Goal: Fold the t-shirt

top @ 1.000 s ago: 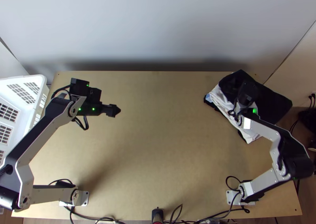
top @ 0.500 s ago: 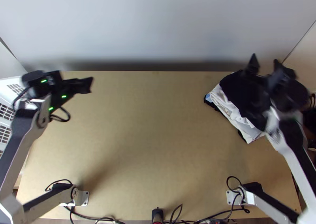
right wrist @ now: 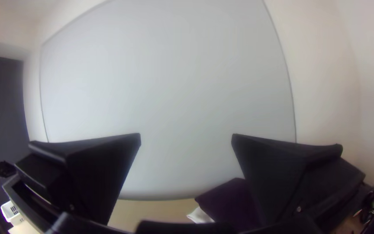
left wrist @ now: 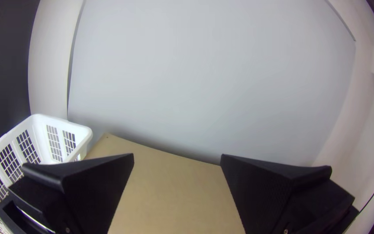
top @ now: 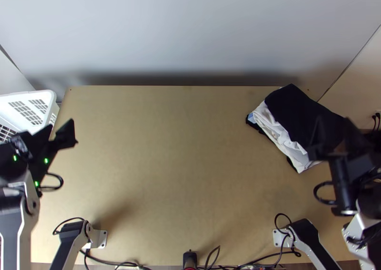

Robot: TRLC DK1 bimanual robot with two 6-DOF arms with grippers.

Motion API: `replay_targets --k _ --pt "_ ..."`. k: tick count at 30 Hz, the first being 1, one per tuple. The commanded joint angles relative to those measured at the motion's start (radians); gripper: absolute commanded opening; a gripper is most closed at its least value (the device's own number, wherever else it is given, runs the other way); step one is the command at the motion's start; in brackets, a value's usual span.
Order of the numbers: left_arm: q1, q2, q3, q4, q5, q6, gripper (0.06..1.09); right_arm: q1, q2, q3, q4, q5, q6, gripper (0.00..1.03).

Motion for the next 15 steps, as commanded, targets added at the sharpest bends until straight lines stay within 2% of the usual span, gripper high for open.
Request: replay_targets --k 1,4,6,9,15 --pt "0.001 -0.201 -0.178 -0.015 -0.004 -0.012 1.03 0.019 -0.220 -0.262 -0.001 -0.009 -0.055 0.98" --pt "-0.010 -0.209 -0.230 0.003 -0.004 -0.015 1.03 0.019 -0.272 -0.367 0.006 -0.009 -0.058 0.98" --pt "-0.024 -0.263 -0.299 0.037 -0.004 0.043 1.03 0.019 -0.336 -0.456 0.029 -0.009 -0.058 0.98" --pt "-0.061 -0.373 -0.405 0.097 -0.005 0.072 1.03 0.022 -0.470 -0.589 0.077 -0.009 -0.061 0.98" --pt "-0.072 -0.539 -0.505 0.126 -0.011 0.117 1.03 0.010 -0.464 -0.635 0.082 -0.009 -0.040 0.98"
